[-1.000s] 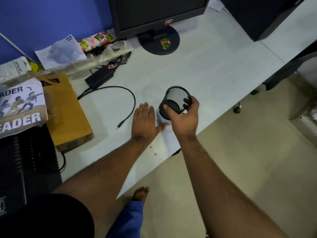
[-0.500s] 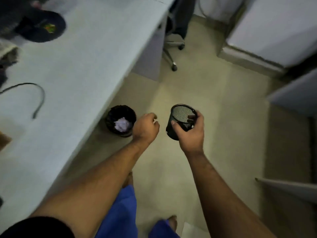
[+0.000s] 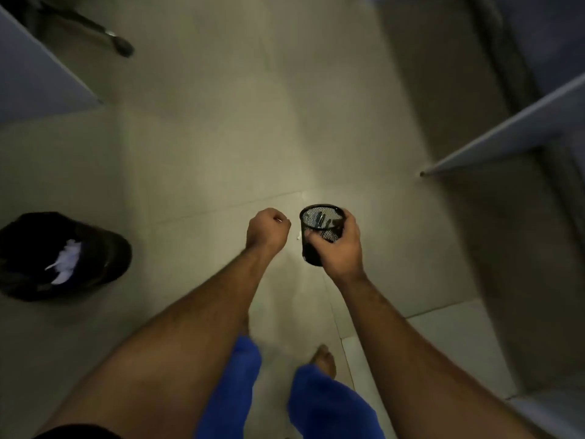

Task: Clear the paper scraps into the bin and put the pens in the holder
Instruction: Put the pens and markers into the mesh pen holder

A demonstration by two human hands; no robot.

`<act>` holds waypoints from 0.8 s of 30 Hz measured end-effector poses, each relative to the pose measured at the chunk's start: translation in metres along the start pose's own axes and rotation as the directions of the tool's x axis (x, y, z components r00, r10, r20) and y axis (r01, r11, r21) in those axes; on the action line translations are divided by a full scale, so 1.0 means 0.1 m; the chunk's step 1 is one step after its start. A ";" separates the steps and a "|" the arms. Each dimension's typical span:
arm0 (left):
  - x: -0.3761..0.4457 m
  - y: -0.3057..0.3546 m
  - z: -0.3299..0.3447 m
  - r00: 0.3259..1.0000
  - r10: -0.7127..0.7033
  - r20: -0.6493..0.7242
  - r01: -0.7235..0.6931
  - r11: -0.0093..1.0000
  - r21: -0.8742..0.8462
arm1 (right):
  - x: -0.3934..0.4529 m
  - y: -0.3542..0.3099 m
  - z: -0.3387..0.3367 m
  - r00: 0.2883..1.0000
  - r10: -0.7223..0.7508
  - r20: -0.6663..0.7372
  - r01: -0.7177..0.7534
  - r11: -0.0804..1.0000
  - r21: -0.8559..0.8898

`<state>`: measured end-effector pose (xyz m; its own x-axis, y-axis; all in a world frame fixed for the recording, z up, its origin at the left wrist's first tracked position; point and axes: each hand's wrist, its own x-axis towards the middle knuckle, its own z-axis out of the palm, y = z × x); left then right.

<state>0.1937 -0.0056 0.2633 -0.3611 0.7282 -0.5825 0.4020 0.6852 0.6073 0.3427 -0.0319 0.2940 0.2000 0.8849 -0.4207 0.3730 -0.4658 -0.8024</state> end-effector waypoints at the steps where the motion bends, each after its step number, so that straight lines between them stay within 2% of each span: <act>1: 0.23 -0.09 0.23 1.000 0.016 0.015 -0.016 1.000 0.011 | 0.15 0.29 0.06 0.999 0.047 -0.025 -0.047 0.999 0.027; 5: 1.20 -0.60 1.29 0.993 0.039 0.107 -0.048 0.996 0.080 | 0.93 1.52 0.39 0.988 0.114 -0.106 -0.103 0.989 0.107; 12: 2.30 -1.20 2.44 0.985 0.122 0.123 -0.146 0.966 0.214 | 1.99 2.66 0.82 0.986 -0.059 -0.154 0.060 0.998 -0.001; 17: 2.73 -1.44 2.74 0.943 0.322 0.088 -0.325 0.824 0.464 | 2.41 3.01 1.03 0.983 -0.119 -0.140 0.120 0.993 -0.001; 24: 3.02 -1.60 2.90 0.857 0.482 0.185 -0.508 0.722 0.470 | 2.71 3.11 1.22 0.979 -0.175 -0.107 0.171 0.984 -0.043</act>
<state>0.2641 0.1005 -0.1665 0.0402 0.9510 -0.3067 0.8690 0.1182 0.4806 0.4027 0.0639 -0.1210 0.2271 0.9473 -0.2261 0.4399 -0.3069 -0.8440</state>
